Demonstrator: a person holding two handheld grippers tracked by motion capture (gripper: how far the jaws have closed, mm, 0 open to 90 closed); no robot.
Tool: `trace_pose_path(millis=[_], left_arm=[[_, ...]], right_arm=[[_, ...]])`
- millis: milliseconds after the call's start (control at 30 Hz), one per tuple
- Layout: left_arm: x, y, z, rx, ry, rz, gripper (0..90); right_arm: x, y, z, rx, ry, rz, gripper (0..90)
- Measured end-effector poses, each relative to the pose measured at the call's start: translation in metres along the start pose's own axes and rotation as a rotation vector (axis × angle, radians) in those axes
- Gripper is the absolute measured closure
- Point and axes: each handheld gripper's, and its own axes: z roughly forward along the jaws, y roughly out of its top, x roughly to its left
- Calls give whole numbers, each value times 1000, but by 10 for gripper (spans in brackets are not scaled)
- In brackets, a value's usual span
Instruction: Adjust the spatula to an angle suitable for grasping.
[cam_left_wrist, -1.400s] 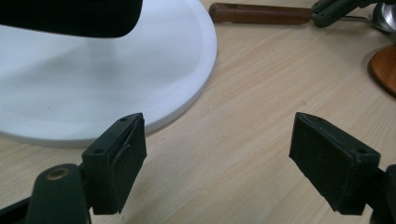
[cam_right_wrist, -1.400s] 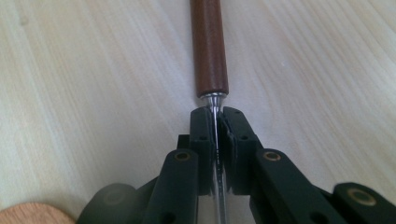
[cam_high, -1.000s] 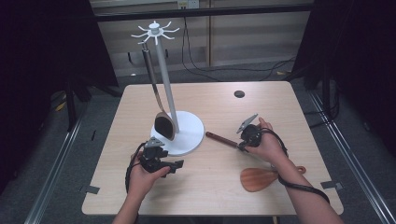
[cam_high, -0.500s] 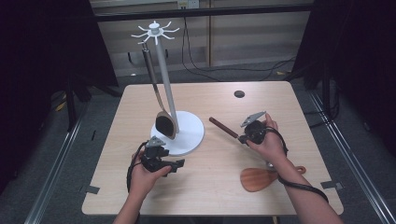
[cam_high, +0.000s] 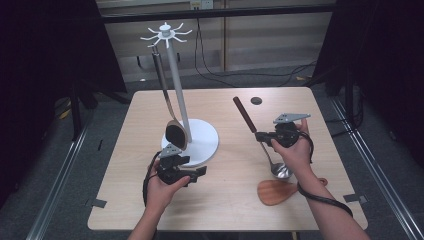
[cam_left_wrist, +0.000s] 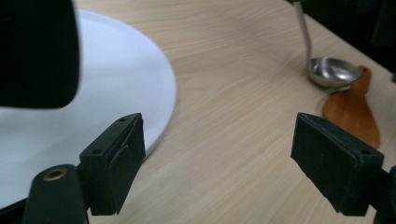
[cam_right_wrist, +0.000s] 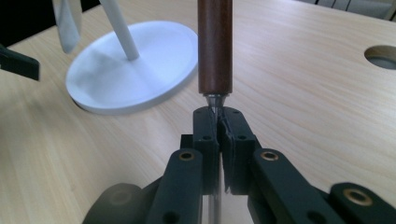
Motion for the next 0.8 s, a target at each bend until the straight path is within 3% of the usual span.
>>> trace_pose_path(millis=[100, 200, 300, 333, 367, 400, 433, 533, 667, 700, 800], left_arm=[[-5, 2, 5, -13, -6, 3, 135], [-16, 8, 15, -39, -50, 29, 115], [-22, 12, 22, -54, -57, 17, 110], [-25, 14, 25, -70, -60, 7, 110], [-28, 16, 29, -80, -68, 3, 111], [-30, 17, 31, -83, -67, 8, 111], [-33, 19, 34, -92, -56, 19, 147], [-44, 28, 45, -140, -48, 21, 215], [-52, 34, 56, -162, -36, 23, 340], [-54, 35, 59, -165, -35, 18, 340], [-57, 37, 63, -181, -46, -9, 453]], right_arm=[[2, 1, -2, -47, 29, 25, 862], [7, 5, -5, -89, 56, 30, 862], [10, 6, -5, -118, 69, 39, 862], [12, 6, -6, -138, 87, 45, 864], [14, 8, -6, -162, 140, 56, 866], [14, 8, -6, -162, 140, 56, 866], [17, 8, -4, -177, 179, 68, 867], [22, 8, -1, -181, 205, 66, 867], [29, 8, 3, -177, 214, 46, 867], [32, 8, 3, -184, 211, 40, 867], [37, 11, 3, -202, 220, 40, 867]])
